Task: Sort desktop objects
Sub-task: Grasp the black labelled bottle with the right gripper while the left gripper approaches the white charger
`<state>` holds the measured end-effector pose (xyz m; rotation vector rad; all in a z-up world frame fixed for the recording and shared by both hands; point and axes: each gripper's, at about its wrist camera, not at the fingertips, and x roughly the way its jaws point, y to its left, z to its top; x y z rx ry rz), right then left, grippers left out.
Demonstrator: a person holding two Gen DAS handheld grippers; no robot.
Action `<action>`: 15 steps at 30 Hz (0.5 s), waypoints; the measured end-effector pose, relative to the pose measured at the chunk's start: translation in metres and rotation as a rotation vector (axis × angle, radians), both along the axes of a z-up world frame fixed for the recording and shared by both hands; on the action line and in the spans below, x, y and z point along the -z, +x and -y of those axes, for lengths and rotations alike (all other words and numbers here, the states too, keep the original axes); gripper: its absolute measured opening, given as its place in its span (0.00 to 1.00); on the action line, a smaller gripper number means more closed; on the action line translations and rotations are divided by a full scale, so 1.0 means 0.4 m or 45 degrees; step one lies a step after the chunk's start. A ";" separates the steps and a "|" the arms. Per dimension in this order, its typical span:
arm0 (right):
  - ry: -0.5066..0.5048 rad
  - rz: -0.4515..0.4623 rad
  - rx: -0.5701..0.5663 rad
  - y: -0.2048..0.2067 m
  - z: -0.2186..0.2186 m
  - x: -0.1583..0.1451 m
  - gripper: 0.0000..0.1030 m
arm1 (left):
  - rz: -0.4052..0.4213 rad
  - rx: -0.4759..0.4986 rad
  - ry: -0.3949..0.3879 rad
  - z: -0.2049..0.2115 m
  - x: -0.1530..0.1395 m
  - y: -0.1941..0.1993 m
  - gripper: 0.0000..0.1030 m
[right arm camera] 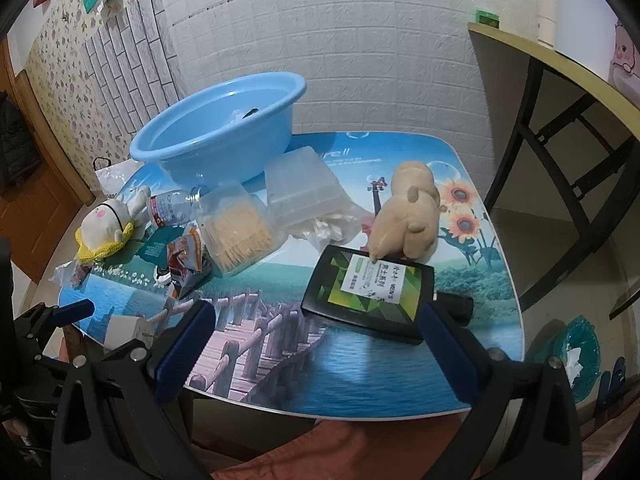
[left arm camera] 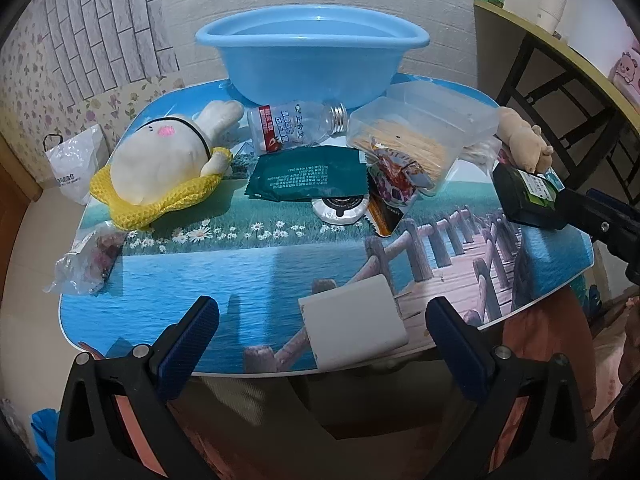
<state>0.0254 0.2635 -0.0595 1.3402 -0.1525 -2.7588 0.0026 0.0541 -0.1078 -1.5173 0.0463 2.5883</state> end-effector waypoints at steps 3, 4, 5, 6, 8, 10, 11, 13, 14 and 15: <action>0.001 0.000 -0.001 0.000 0.002 0.001 1.00 | 0.000 -0.004 -0.003 -0.001 0.005 -0.001 1.00; 0.001 0.000 -0.001 0.000 0.002 0.001 1.00 | 0.000 -0.004 -0.004 0.000 0.006 -0.002 1.00; 0.001 0.000 -0.001 0.000 0.002 0.001 1.00 | 0.001 -0.005 -0.002 0.000 0.007 -0.002 1.00; 0.001 0.000 -0.001 0.000 0.002 0.001 1.00 | 0.000 -0.007 0.002 0.001 0.009 -0.003 1.00; 0.001 0.001 -0.001 0.000 0.002 0.001 1.00 | 0.004 -0.011 0.007 0.002 0.010 -0.003 1.00; 0.001 0.001 -0.001 0.000 0.002 0.001 1.00 | 0.004 -0.015 0.016 0.003 0.012 -0.006 0.99; 0.001 0.001 -0.001 0.000 0.002 0.001 1.00 | 0.002 -0.016 0.017 0.004 0.012 -0.007 0.99; 0.001 0.001 -0.001 0.000 0.002 0.002 1.00 | -0.004 -0.016 0.023 0.005 0.012 -0.008 0.97; 0.001 0.001 -0.001 0.000 0.002 0.002 1.00 | -0.007 -0.013 0.033 0.006 0.012 -0.008 0.93; 0.001 0.001 -0.001 0.000 0.002 0.002 1.00 | -0.007 -0.010 0.044 0.006 0.010 -0.009 0.90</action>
